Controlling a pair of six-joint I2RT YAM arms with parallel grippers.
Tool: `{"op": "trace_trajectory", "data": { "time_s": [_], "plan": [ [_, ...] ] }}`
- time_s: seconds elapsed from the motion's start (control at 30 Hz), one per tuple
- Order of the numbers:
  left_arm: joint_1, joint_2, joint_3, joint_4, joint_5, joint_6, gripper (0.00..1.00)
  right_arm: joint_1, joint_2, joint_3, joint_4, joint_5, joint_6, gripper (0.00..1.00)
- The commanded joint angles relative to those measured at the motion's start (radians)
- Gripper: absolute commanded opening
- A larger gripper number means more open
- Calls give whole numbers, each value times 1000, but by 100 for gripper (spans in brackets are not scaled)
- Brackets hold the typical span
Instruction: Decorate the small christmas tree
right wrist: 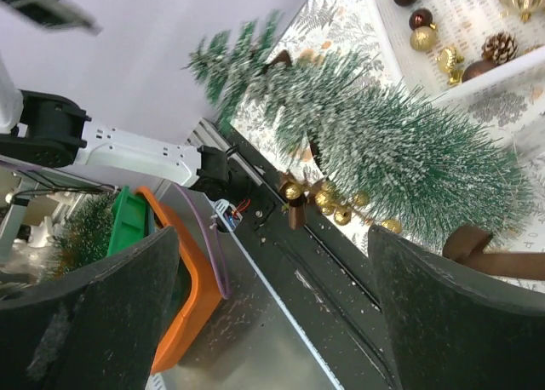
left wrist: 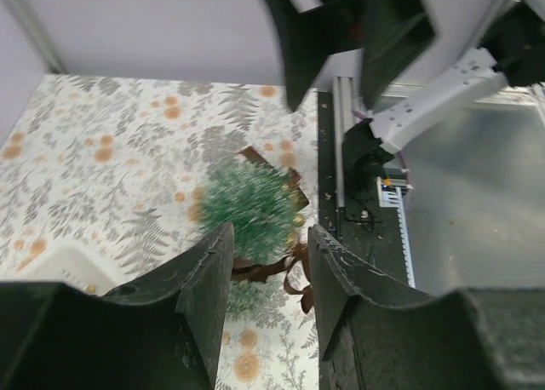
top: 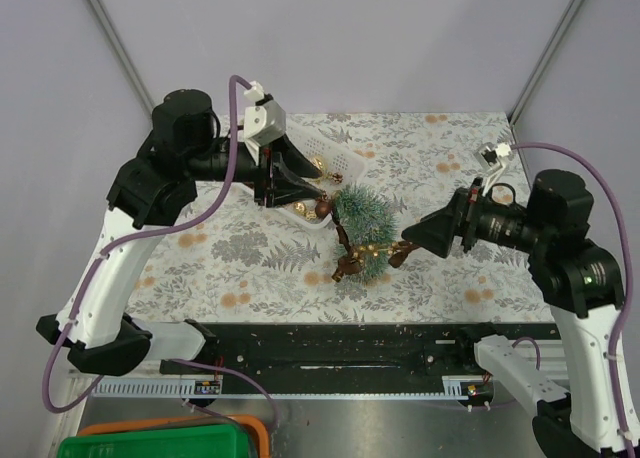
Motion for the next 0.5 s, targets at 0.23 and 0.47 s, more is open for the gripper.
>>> {"op": "trace_trajectory", "data": {
  "time_s": [0.23,0.47],
  "plan": [
    [-82,21,89,41,-67,48,48,-4,63,125,121,261,39,99],
    [166,26,178,87,-60,-142,81,-2,296,383,214,404,56,99]
  ]
}}
